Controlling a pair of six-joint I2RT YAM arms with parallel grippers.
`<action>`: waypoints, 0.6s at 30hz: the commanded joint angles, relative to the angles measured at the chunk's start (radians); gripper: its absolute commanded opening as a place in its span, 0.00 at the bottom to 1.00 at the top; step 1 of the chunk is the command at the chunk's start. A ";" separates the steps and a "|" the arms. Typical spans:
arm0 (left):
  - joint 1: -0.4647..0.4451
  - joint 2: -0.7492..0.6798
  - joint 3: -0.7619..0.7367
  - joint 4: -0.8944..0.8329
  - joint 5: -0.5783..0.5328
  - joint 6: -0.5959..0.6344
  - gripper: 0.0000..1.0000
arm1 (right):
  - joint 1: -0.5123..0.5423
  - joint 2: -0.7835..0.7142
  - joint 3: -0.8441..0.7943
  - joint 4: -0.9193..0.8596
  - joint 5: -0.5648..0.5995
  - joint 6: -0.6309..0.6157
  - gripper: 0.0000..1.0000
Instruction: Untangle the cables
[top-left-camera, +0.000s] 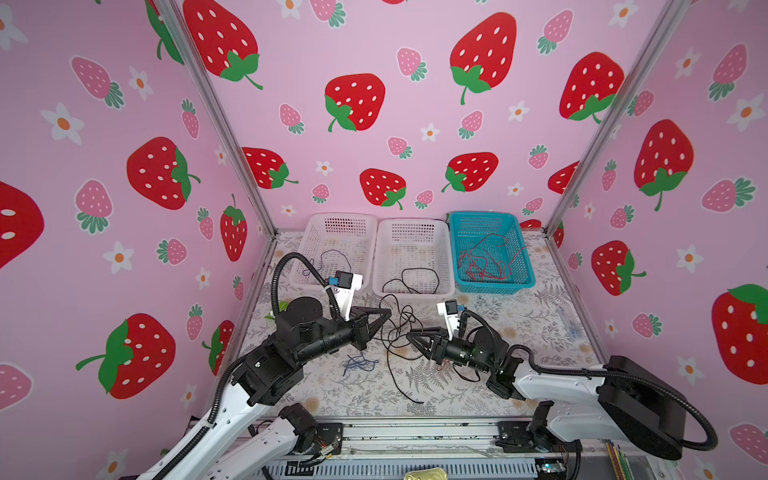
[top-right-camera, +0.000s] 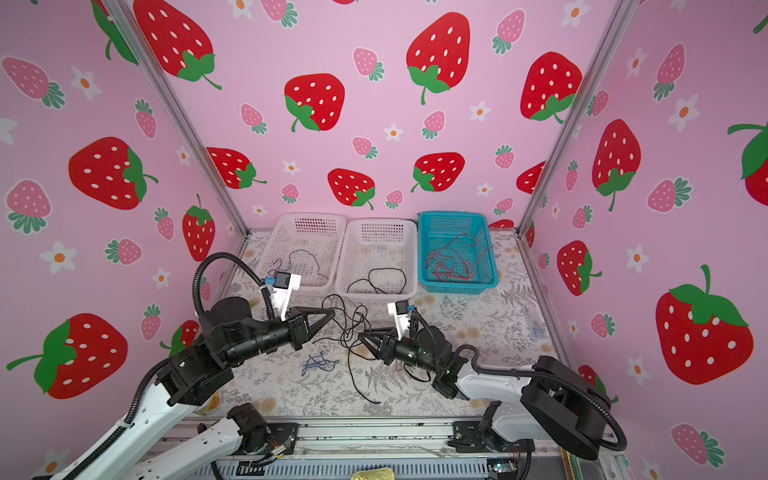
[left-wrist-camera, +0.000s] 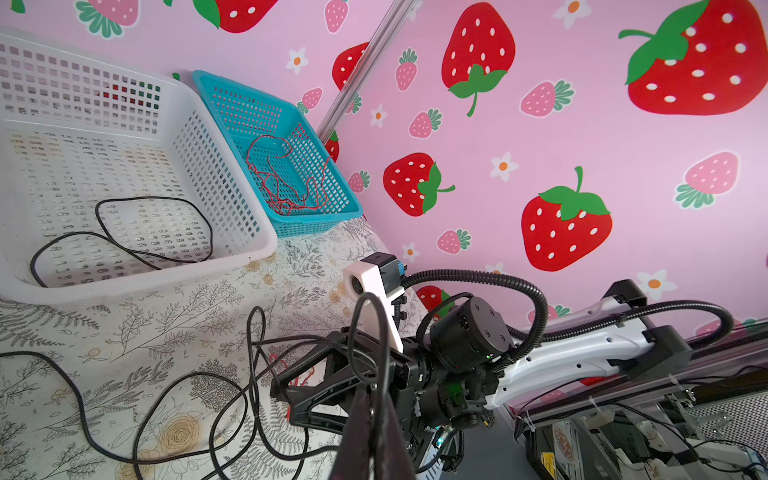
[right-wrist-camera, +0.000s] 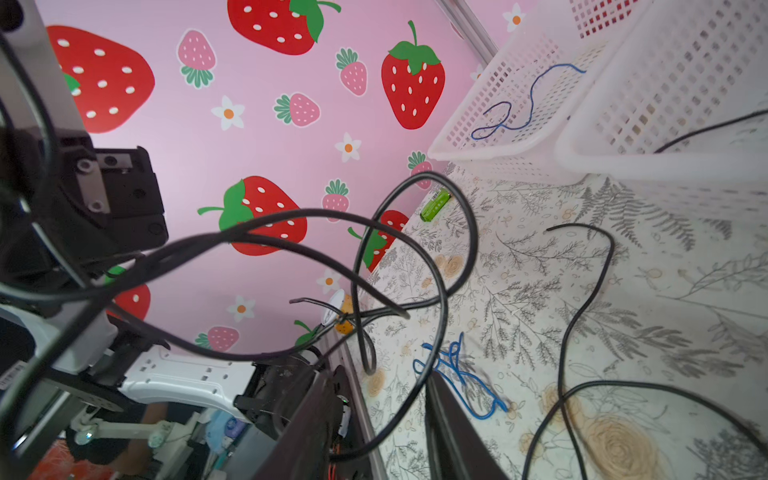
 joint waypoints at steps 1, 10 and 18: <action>-0.004 -0.021 0.002 0.026 -0.001 0.009 0.00 | 0.006 -0.008 0.022 0.037 0.007 0.010 0.29; -0.004 -0.043 -0.021 0.050 -0.022 0.003 0.00 | 0.006 -0.019 0.002 0.029 0.028 -0.004 0.15; -0.004 -0.068 -0.058 0.113 -0.020 -0.023 0.00 | 0.006 0.005 -0.002 0.059 0.017 0.012 0.32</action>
